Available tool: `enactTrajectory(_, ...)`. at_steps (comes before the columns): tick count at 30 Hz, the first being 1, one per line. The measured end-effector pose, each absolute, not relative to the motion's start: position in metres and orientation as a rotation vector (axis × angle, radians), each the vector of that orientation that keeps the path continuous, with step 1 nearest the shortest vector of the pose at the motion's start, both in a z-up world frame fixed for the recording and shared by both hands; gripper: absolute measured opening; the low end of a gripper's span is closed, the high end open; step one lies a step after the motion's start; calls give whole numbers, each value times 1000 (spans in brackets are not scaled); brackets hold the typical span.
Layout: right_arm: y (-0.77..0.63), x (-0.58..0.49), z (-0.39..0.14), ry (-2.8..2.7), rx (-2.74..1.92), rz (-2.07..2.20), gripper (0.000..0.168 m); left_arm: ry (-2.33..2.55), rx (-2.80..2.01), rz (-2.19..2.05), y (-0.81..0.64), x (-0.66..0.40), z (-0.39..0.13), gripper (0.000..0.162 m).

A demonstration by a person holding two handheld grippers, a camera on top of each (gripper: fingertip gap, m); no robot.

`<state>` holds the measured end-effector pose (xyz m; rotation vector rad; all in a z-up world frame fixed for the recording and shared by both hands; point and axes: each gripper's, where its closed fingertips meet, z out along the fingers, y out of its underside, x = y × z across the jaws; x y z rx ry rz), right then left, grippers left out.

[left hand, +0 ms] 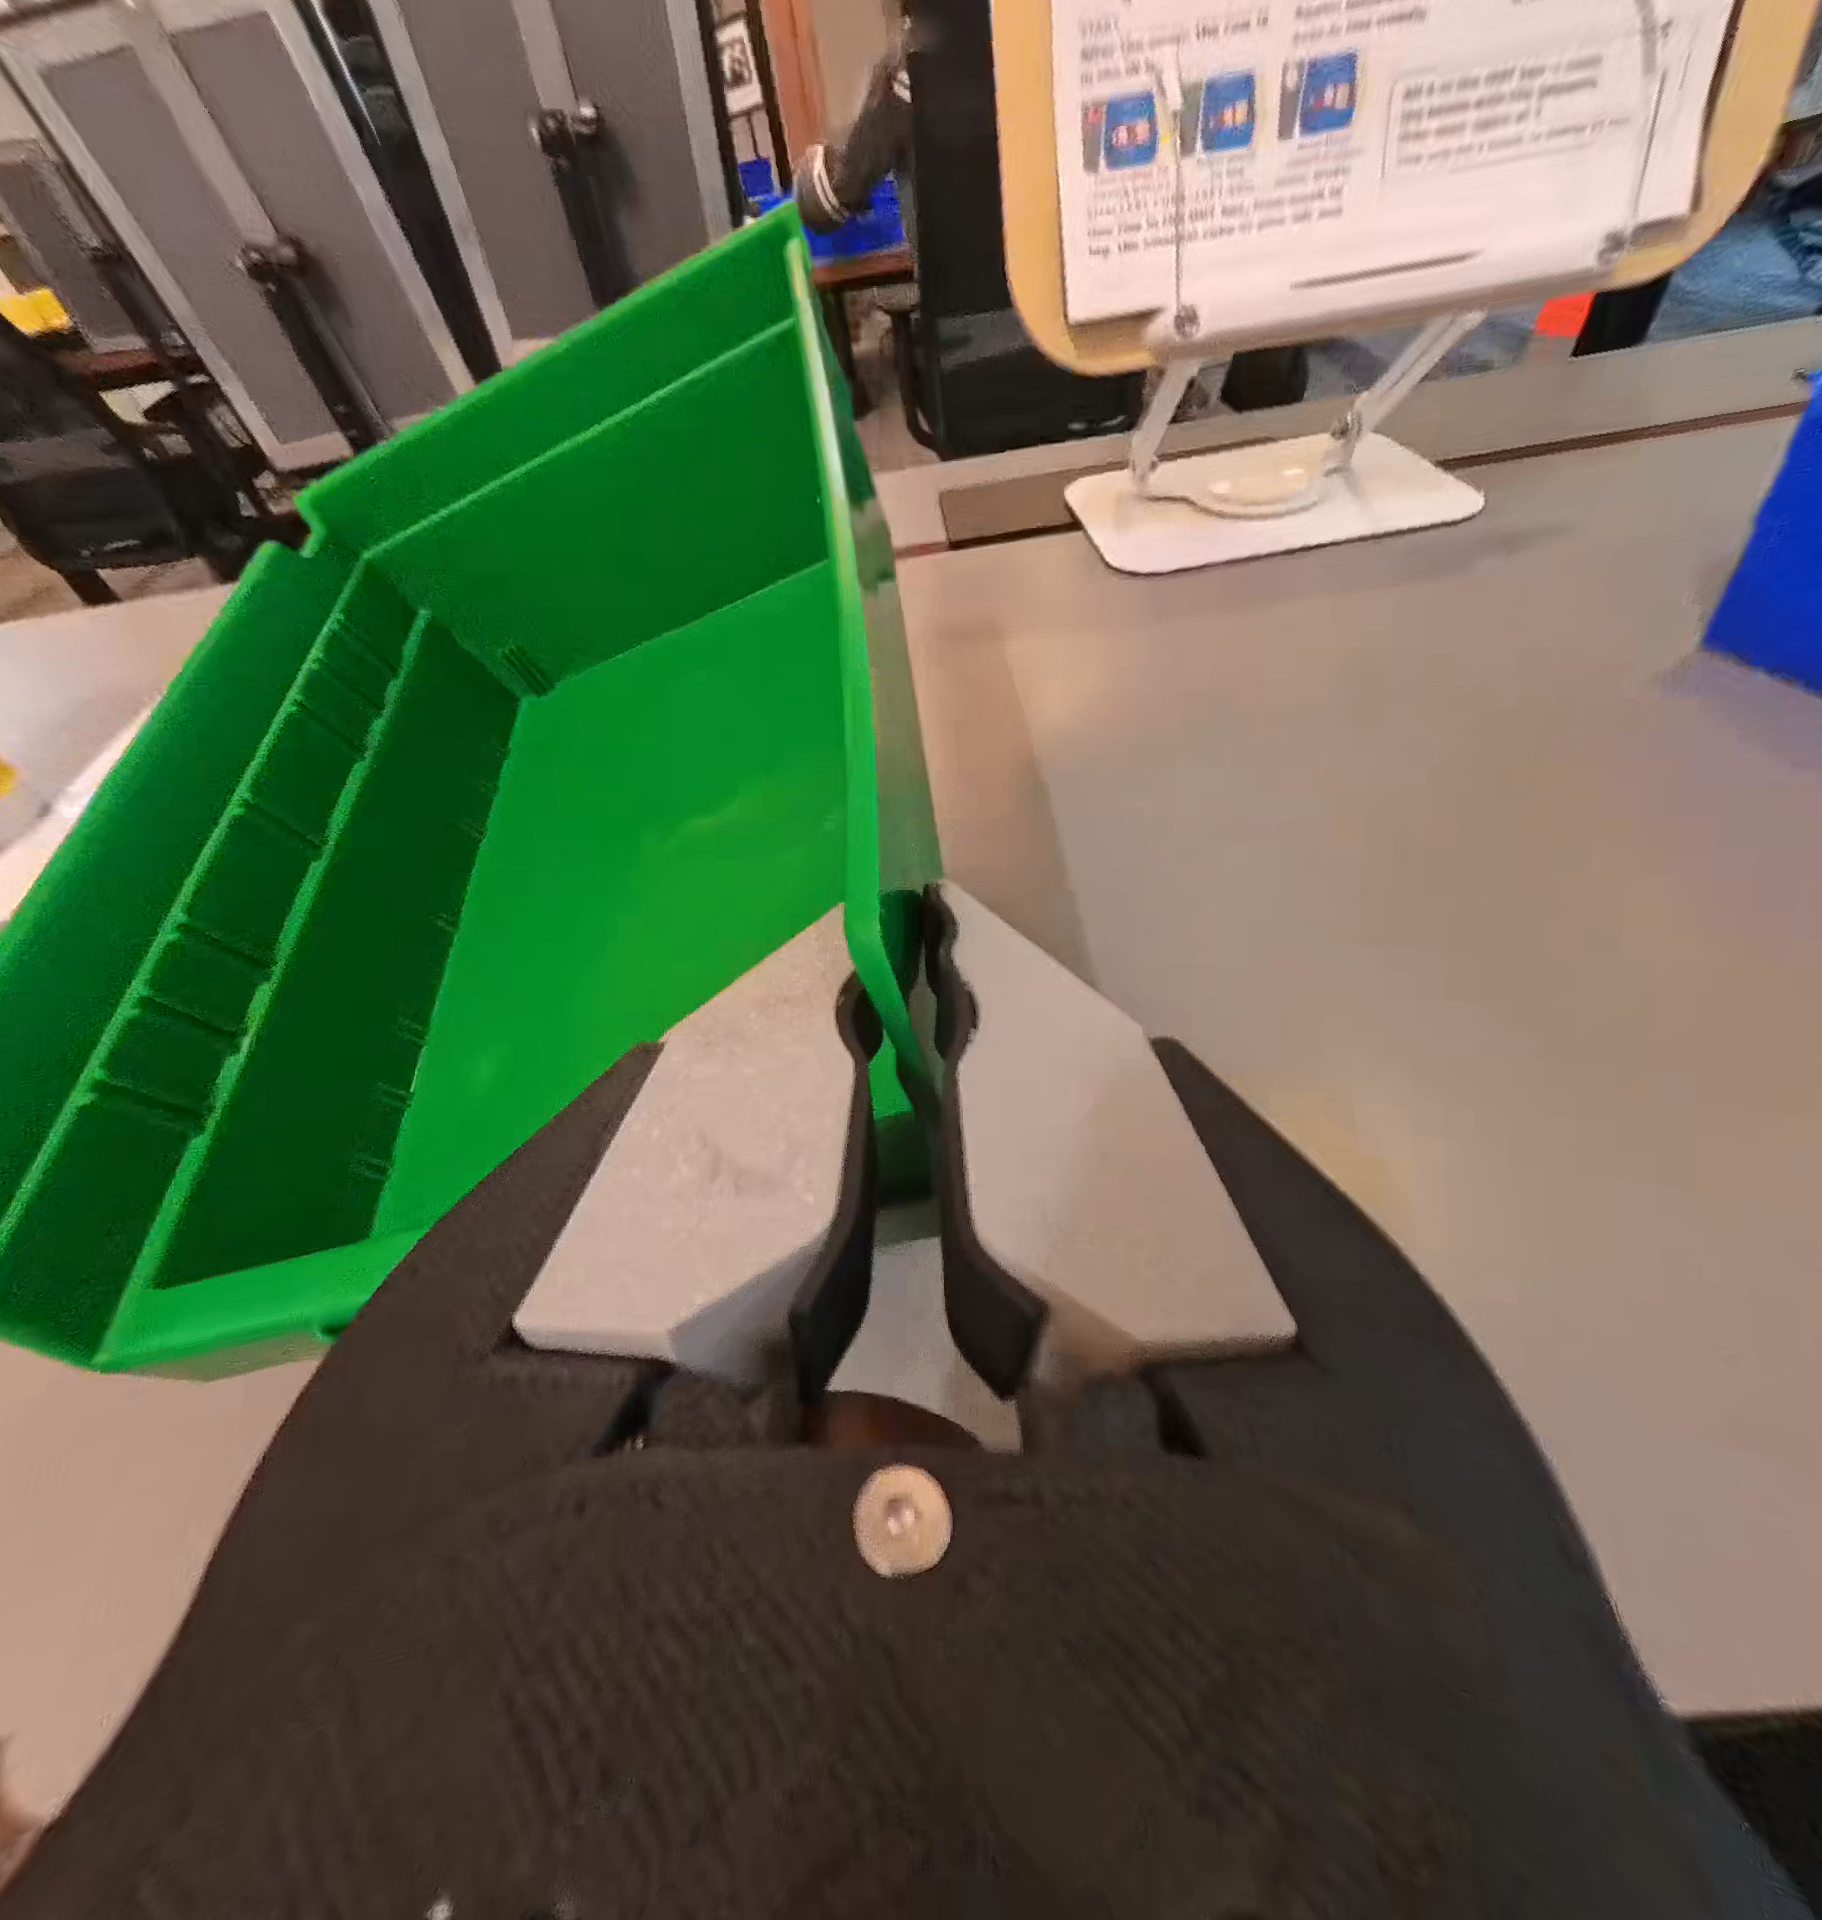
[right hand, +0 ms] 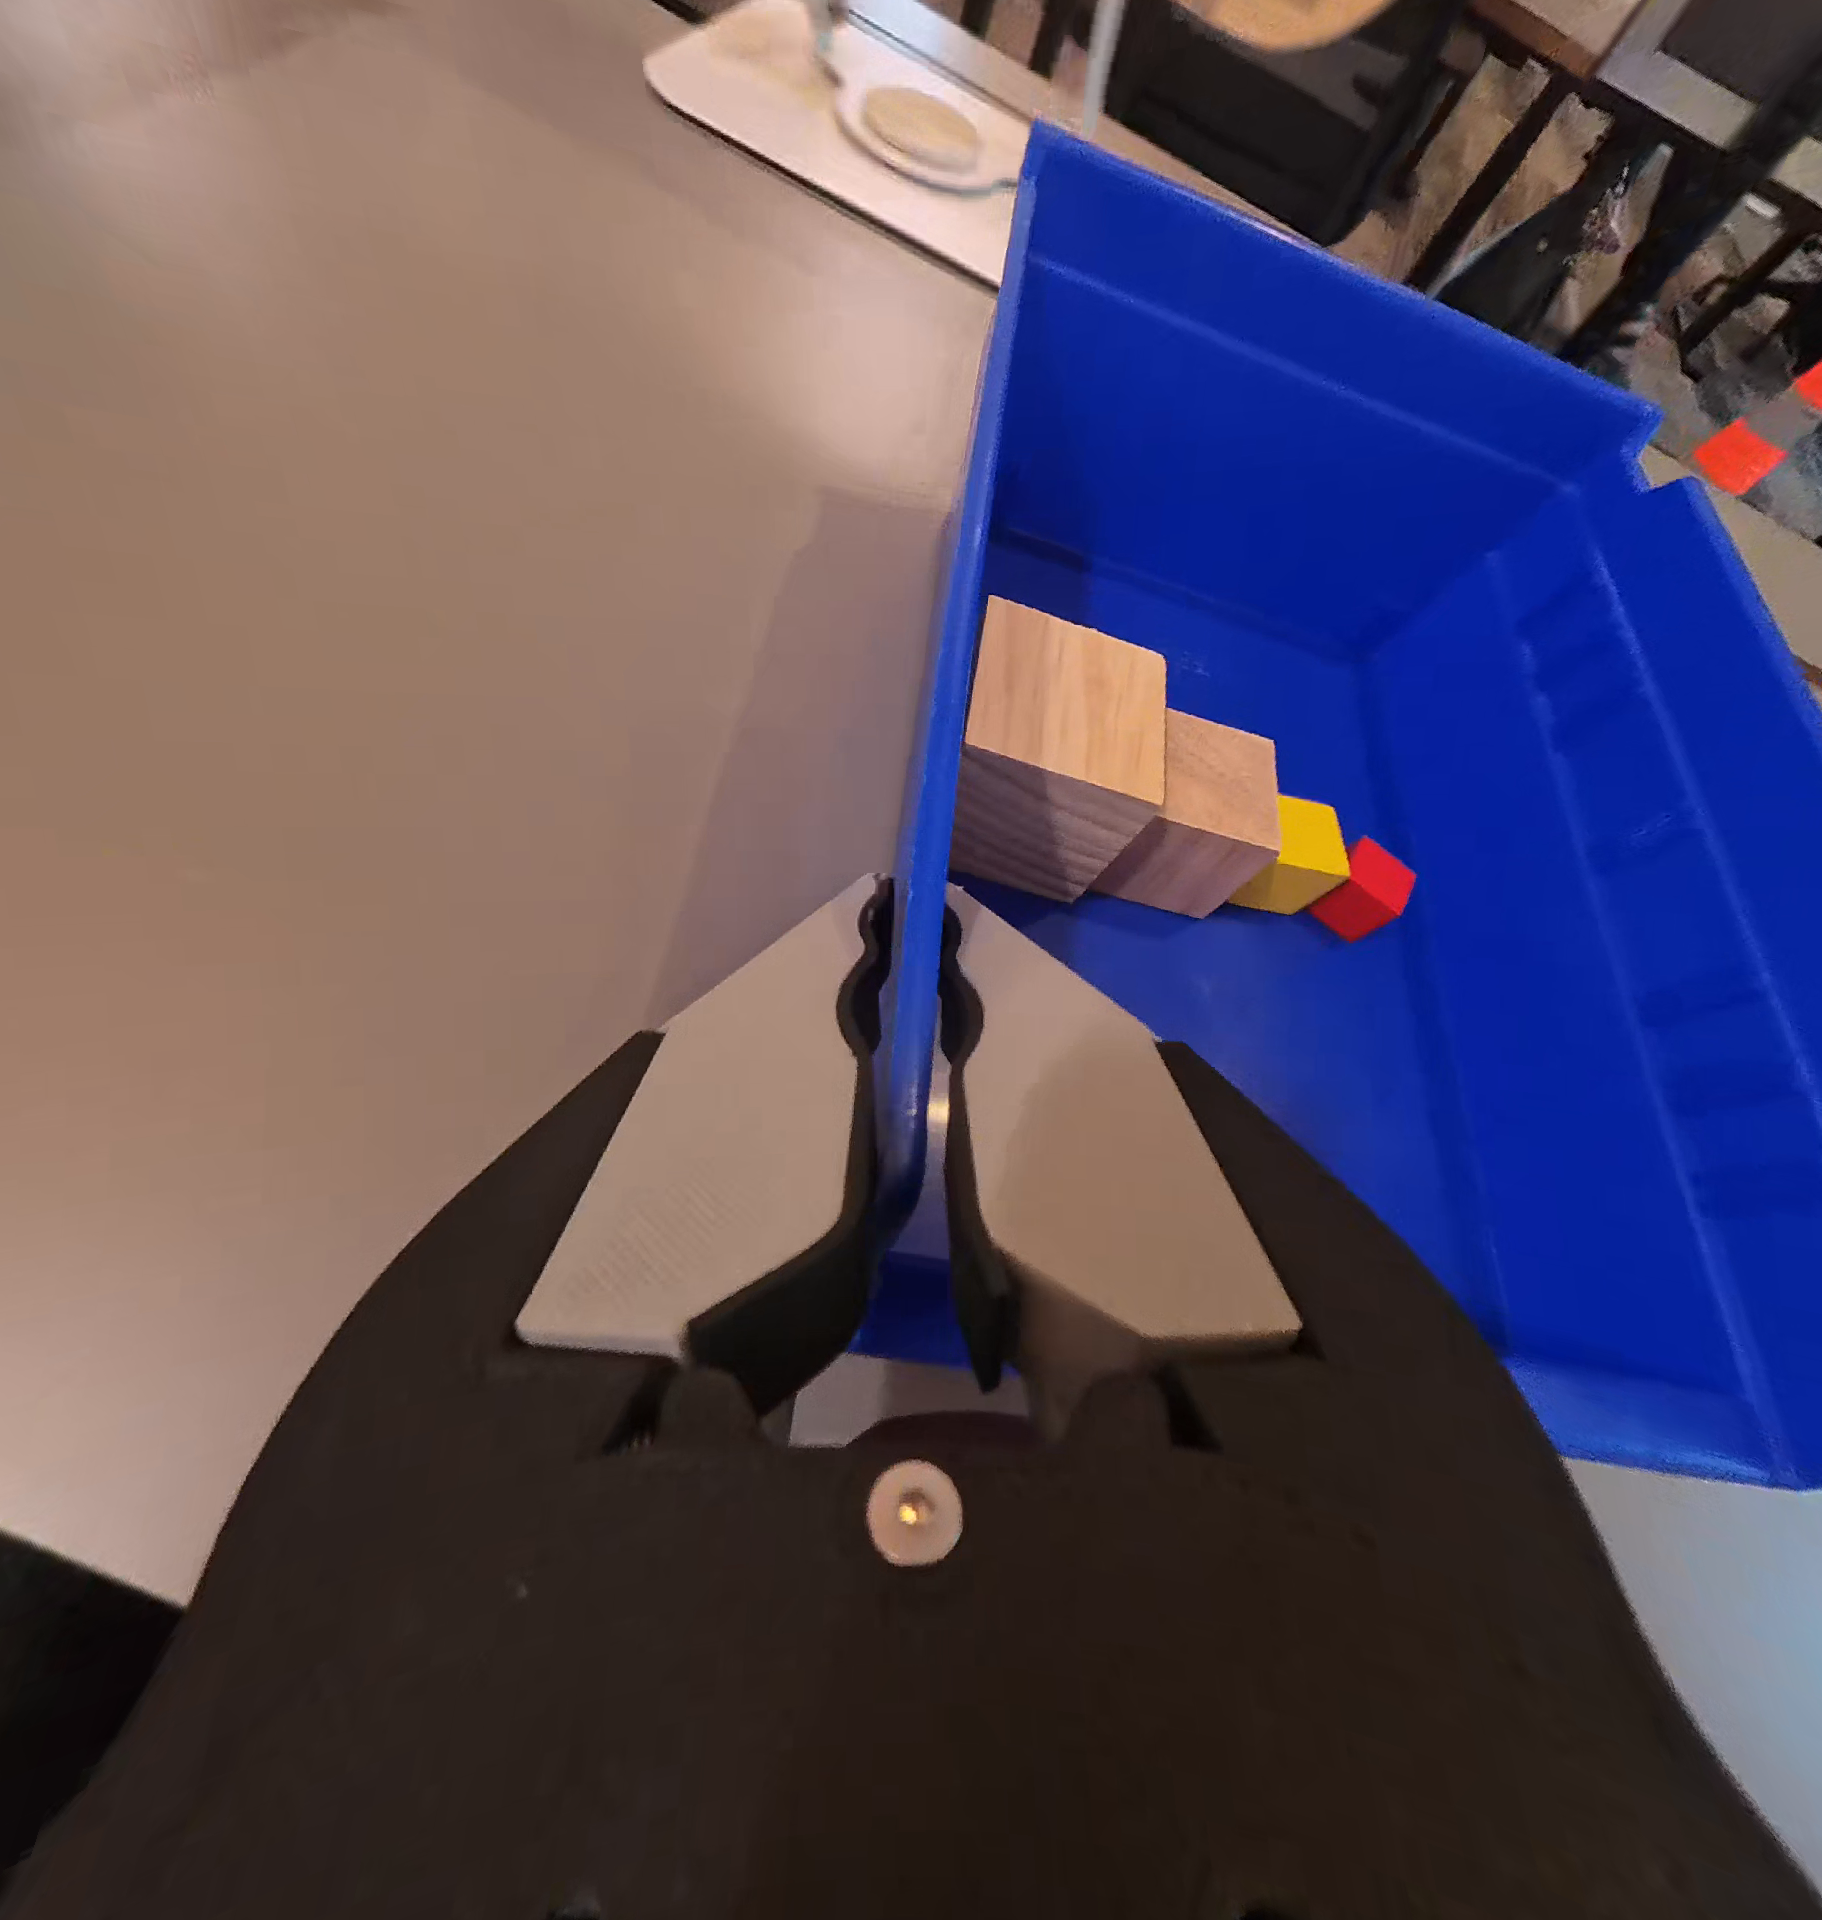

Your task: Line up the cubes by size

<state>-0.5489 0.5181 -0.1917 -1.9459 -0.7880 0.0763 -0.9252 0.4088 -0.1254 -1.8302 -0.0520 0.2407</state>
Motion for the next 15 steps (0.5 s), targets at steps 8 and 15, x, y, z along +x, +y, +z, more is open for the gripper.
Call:
enactTrajectory(8,483,-722,-184,-646,-1922,260,5,-29,-1706,183,406,-911,-3,3)
enactTrajectory(15,461,-900,-182,-635,-1945,386,32,49,-1623,189,411,-874,74,2)
